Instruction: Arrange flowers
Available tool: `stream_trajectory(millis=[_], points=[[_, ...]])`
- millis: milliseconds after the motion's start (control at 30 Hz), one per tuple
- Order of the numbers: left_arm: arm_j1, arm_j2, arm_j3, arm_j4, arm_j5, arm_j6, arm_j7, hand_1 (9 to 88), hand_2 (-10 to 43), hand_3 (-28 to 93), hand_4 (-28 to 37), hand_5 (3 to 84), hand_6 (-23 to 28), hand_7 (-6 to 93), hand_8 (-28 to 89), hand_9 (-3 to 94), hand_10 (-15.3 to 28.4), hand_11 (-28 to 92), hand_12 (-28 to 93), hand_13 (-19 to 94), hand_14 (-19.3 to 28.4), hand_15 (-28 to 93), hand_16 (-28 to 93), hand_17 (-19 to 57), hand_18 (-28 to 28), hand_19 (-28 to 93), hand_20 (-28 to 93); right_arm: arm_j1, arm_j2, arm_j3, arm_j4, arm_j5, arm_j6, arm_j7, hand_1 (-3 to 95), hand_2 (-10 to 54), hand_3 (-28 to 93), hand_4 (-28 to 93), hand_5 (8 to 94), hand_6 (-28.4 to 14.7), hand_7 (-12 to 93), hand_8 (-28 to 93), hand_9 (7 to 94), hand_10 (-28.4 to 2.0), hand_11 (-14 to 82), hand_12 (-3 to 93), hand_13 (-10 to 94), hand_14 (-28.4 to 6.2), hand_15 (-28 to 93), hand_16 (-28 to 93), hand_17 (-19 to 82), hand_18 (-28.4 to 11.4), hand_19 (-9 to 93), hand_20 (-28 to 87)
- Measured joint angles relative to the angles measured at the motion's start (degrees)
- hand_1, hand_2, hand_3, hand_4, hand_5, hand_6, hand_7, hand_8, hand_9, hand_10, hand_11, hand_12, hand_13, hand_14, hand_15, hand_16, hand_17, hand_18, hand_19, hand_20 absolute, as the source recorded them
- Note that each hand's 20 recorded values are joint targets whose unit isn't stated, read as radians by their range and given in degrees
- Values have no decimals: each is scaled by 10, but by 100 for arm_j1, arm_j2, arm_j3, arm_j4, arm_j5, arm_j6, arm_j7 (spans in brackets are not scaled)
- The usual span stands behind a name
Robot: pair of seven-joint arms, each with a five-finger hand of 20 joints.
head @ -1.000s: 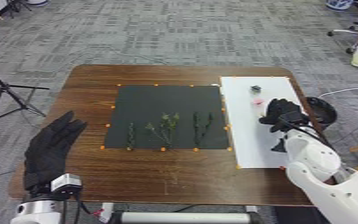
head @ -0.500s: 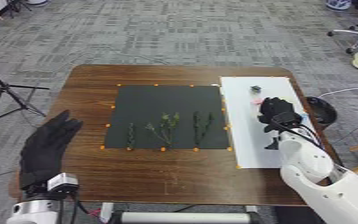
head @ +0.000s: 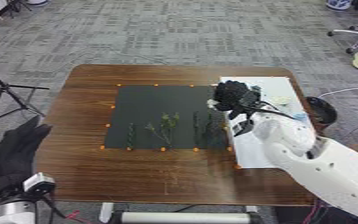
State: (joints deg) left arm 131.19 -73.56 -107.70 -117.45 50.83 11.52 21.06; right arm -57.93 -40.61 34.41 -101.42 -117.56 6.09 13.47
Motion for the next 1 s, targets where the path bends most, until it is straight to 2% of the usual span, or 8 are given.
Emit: stream_trajectory(millis=[100, 233, 367, 533, 667, 1000], points=[[-65, 76, 9, 98, -66, 189, 34, 187, 261, 624, -282, 562, 11, 155, -78, 562, 147, 228, 144, 411, 164, 197, 8, 96, 104, 75, 198, 689, -304, -486, 119, 157, -470, -154, 595, -95, 574, -111, 765, -26, 218, 195, 876, -108, 149, 386, 935, -7, 583, 350, 647, -133, 932, 578], [-142, 144, 54, 136, -135, 298, 34, 204, 306, 619, -283, 573, 6, 159, -78, 570, 146, 229, 144, 418, 163, 204, 9, 98, 102, 77, 200, 1255, -983, -637, 518, 14, -733, -311, 594, -95, 576, -115, 766, -25, 222, 188, 877, -108, 151, 385, 934, -8, 585, 350, 647, -131, 932, 578], [-180, 173, 108, 136, -153, 454, 17, 205, 310, 628, -283, 576, 7, 161, -81, 576, 149, 230, 143, 423, 164, 214, 7, 98, 101, 81, 201, 1580, -1706, -607, 966, -276, -847, -403, 593, -95, 577, -117, 765, -25, 227, 180, 876, -106, 151, 385, 933, -7, 586, 350, 645, -132, 932, 582], [-220, 182, 142, 142, -178, 666, -15, 202, 304, 645, -283, 577, 9, 161, -81, 577, 149, 231, 143, 426, 167, 225, 4, 97, 102, 86, 203, 1664, -2428, -553, 1240, -561, -1384, -733, 592, -95, 579, -122, 765, -26, 231, 168, 874, -101, 145, 390, 931, -7, 587, 350, 643, -133, 932, 584], [-253, 195, 160, 169, -199, 685, -20, 208, 291, 658, -283, 576, 12, 160, -81, 577, 149, 233, 144, 427, 168, 230, 2, 96, 103, 90, 202, 1542, -2912, -556, 1377, -782, -1644, -1077, 591, -95, 581, -125, 765, -26, 235, 160, 875, -100, 142, 389, 931, -7, 587, 350, 641, -134, 932, 587], [-430, 234, 300, 247, -198, 658, -51, 210, 268, 669, -283, 565, 14, 159, -80, 571, 149, 238, 146, 428, 171, 240, 0, 91, 109, 99, 202, 963, -3554, -690, 1341, -1061, -1641, -1358, 591, -95, 580, -136, 770, -22, 233, 129, 885, -97, 126, 358, 930, -8, 592, 350, 640, -137, 932, 592]])
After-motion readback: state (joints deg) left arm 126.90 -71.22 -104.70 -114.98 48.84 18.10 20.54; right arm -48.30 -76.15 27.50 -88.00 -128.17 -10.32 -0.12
